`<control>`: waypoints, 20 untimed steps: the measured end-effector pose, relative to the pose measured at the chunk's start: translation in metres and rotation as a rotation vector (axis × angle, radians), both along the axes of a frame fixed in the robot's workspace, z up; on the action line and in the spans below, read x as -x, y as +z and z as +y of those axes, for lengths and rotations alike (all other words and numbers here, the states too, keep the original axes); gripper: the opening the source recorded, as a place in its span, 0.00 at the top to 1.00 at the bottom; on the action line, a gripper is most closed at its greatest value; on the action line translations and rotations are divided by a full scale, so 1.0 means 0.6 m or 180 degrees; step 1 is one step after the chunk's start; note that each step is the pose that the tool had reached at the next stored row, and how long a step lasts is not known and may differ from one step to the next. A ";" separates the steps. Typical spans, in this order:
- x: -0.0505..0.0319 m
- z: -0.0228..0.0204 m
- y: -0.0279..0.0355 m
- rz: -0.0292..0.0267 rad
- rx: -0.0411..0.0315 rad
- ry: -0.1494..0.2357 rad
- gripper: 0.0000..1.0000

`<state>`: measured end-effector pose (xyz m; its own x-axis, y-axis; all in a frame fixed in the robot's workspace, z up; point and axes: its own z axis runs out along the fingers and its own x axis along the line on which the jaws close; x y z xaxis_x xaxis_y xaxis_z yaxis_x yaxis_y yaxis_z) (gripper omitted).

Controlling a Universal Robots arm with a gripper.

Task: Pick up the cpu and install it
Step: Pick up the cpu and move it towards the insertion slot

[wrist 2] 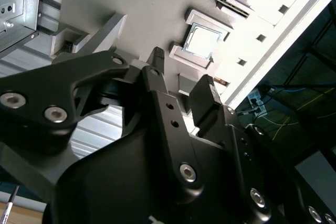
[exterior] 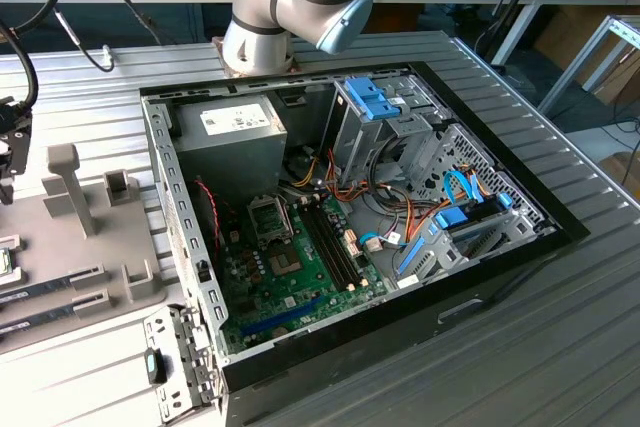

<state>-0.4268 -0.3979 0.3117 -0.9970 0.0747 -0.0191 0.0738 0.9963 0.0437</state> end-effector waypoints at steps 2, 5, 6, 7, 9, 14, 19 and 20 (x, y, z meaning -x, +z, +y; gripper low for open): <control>0.000 0.0000 0.000 0.0000 0.0000 0.0000 0.47; 0.000 0.0000 0.000 0.0000 0.0000 0.0000 0.40; 0.000 0.0000 0.000 0.0000 0.0000 0.0000 0.40; 0.000 0.0000 0.000 0.0000 0.0000 0.0000 0.40; 0.000 0.0000 0.000 0.0000 0.0000 0.0000 0.40; 0.000 0.0000 -0.002 0.0000 0.0000 0.0000 0.40; 0.000 0.0000 -0.004 0.0000 0.0000 0.0000 0.40; 0.000 0.0000 -0.005 0.0000 0.0000 0.0000 0.40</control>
<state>-0.4268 -0.3979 0.3086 -0.9970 0.0747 -0.0192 0.0739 0.9963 0.0437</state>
